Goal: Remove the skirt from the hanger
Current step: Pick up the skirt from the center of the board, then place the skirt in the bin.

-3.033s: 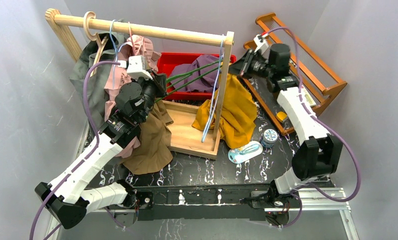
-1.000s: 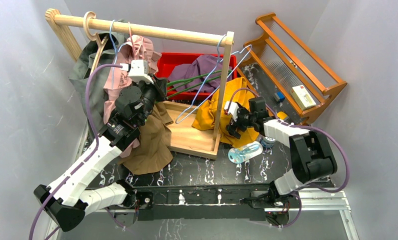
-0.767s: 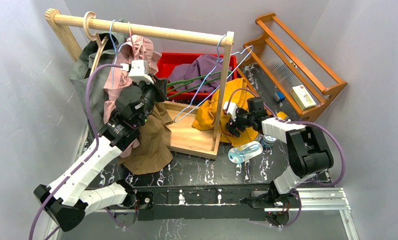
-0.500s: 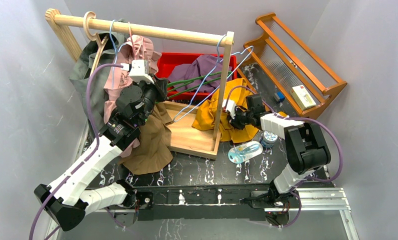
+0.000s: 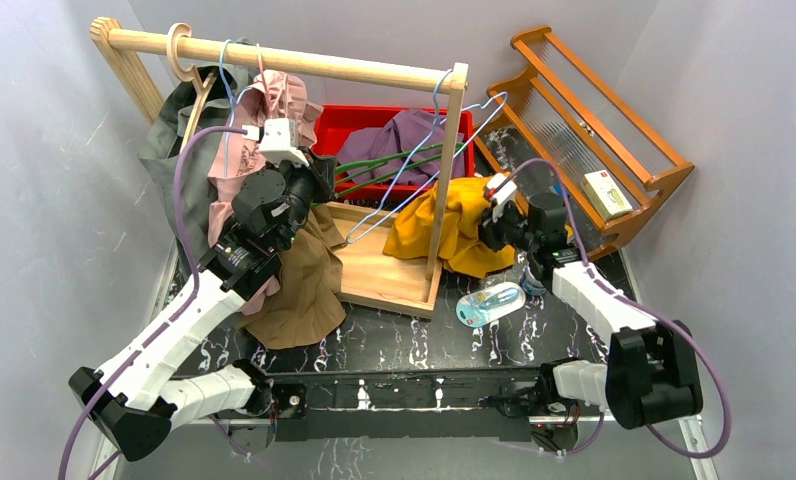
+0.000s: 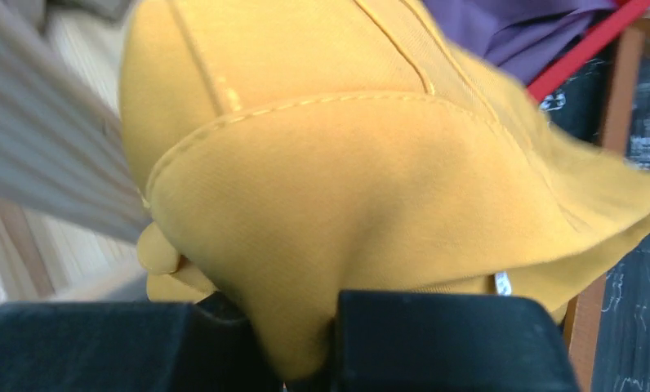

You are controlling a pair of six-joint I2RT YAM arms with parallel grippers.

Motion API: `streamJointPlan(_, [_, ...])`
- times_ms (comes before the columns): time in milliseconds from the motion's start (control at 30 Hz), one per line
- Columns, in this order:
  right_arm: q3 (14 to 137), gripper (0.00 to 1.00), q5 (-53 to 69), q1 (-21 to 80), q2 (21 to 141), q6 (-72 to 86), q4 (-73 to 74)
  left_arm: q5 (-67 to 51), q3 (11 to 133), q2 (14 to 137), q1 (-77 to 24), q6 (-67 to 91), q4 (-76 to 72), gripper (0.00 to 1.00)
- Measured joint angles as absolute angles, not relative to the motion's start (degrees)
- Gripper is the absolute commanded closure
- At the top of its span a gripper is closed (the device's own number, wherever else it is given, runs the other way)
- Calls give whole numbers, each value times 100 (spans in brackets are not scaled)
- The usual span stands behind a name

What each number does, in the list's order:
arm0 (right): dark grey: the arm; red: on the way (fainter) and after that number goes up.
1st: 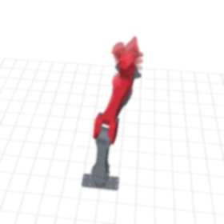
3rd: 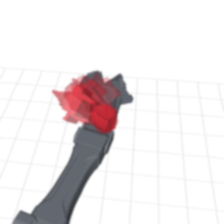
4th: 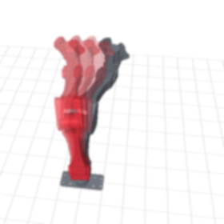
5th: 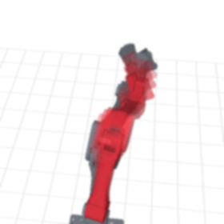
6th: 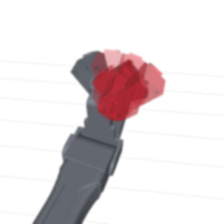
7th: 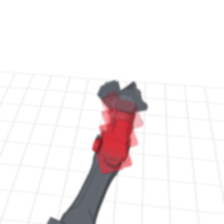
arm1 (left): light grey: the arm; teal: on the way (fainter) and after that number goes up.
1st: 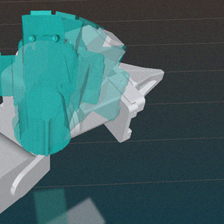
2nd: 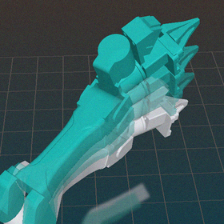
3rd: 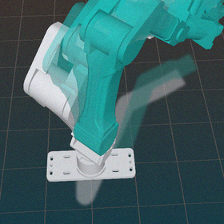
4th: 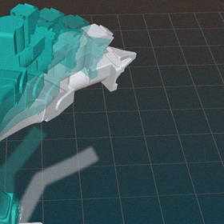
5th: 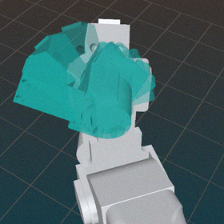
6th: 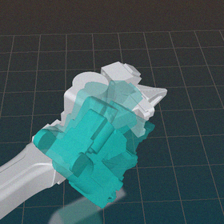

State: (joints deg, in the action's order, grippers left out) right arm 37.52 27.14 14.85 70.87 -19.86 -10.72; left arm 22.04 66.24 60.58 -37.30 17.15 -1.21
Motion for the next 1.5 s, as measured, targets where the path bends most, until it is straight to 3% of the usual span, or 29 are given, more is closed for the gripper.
streamJointPlan(433, [4757, 100, 2095, 552, 6796, 1942, -1332, 2316, 6630, 6053, -3730, 1715, -150, 100])
streamJointPlan(733, [6248, 100, 2335, 460, 7905, 3361, -1953, 2777, 6650, 6055, -3730, 1758, -381, 100])
streamJointPlan(1167, [8715, 100, 2825, 858, 10530, 4923, -3514, 3148, 7116, 6176, -3730, 2001, -486, 100])
streamJointPlan(1500, [9179, 100, 2040, 1518, 11649, 5190, -4248, 3242, 7116, 6195, -3730, 2001, -510, 100])
